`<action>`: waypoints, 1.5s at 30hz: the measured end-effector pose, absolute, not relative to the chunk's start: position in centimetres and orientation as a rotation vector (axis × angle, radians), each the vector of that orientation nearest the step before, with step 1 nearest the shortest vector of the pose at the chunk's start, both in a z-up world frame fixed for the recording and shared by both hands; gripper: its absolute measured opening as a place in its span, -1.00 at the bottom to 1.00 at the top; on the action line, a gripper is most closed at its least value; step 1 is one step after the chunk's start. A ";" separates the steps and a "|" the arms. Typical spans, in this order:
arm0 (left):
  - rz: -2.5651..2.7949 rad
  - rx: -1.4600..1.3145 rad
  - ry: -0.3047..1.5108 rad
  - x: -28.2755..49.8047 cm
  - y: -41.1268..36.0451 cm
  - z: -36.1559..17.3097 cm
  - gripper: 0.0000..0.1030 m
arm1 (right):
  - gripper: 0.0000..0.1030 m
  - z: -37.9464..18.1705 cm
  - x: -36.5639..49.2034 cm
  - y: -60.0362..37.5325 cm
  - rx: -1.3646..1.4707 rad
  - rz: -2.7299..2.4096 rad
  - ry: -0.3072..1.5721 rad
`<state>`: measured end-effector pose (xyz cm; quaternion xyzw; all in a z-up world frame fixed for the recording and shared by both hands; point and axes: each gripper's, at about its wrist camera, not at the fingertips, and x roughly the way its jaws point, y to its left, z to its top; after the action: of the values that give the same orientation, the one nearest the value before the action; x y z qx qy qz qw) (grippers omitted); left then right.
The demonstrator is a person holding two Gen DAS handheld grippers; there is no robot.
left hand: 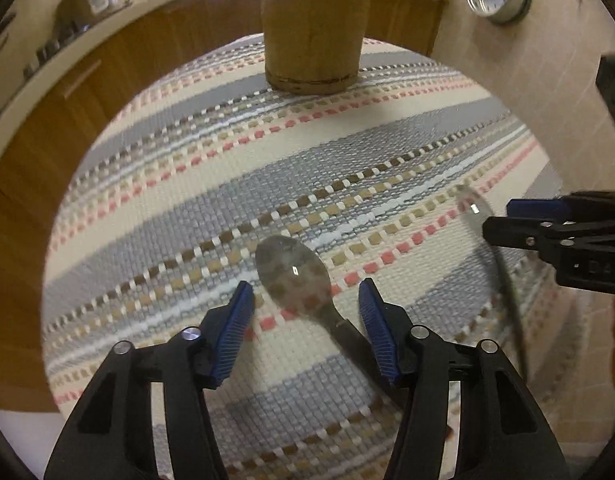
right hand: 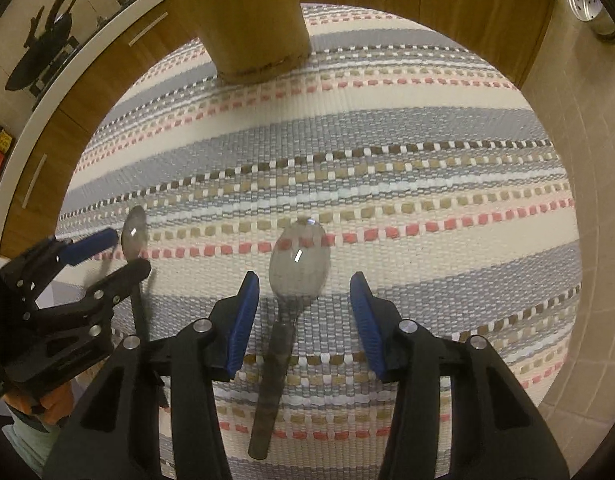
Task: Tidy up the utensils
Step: 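Grasp a clear spoon with the right tool while the left tool grasps another spoon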
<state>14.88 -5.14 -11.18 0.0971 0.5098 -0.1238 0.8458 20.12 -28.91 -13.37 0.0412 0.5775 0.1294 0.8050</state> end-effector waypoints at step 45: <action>-0.591 0.223 1.106 19.0 -7.5 -8.5 -1.00 | -0.43 -14.2 23.9 -23.5 0.002 0.328 1.308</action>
<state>18.96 -7.46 -8.54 0.1040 0.5165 -0.2757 0.8040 23.86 -23.46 -14.20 0.0009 0.6054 0.1520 0.7813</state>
